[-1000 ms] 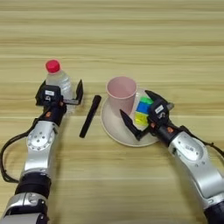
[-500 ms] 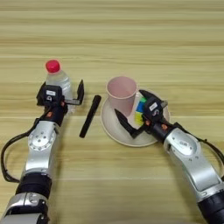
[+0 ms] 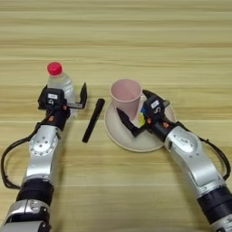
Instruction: Move the objects on the table
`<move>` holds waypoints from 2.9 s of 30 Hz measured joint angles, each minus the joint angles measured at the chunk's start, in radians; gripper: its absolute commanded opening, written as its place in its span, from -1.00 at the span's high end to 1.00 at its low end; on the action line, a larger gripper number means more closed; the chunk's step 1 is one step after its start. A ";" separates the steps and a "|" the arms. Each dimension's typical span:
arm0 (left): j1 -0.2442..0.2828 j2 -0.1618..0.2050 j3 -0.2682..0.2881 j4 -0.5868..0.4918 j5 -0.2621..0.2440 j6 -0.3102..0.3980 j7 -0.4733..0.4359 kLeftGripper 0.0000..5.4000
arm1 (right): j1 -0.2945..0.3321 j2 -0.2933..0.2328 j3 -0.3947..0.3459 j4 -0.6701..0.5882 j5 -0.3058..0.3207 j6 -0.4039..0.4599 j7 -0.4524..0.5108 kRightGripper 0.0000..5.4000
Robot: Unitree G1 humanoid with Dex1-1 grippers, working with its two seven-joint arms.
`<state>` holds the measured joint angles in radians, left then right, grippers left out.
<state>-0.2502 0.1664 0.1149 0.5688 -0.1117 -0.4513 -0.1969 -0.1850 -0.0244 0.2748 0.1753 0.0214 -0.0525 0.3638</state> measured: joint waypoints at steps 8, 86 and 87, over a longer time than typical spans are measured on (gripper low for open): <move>0.000 -0.001 0.000 0.000 0.000 0.000 0.003 -0.99 | -0.024 0.010 0.000 0.035 0.000 -0.006 0.002 -1.00; 0.107 -0.021 0.000 -0.164 0.011 0.053 0.022 -1.00 | 0.043 -0.118 -0.436 -0.056 0.024 -0.089 -0.273 -0.61; 0.107 -0.021 0.001 -0.165 0.011 0.053 0.022 -1.00 | 0.046 -0.119 -0.447 -0.026 0.025 -0.100 -0.281 -0.61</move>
<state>-0.1429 0.1458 0.1156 0.4042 -0.1012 -0.3982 -0.1751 -0.1394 -0.1433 -0.1723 0.1492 0.0460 -0.1526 0.0830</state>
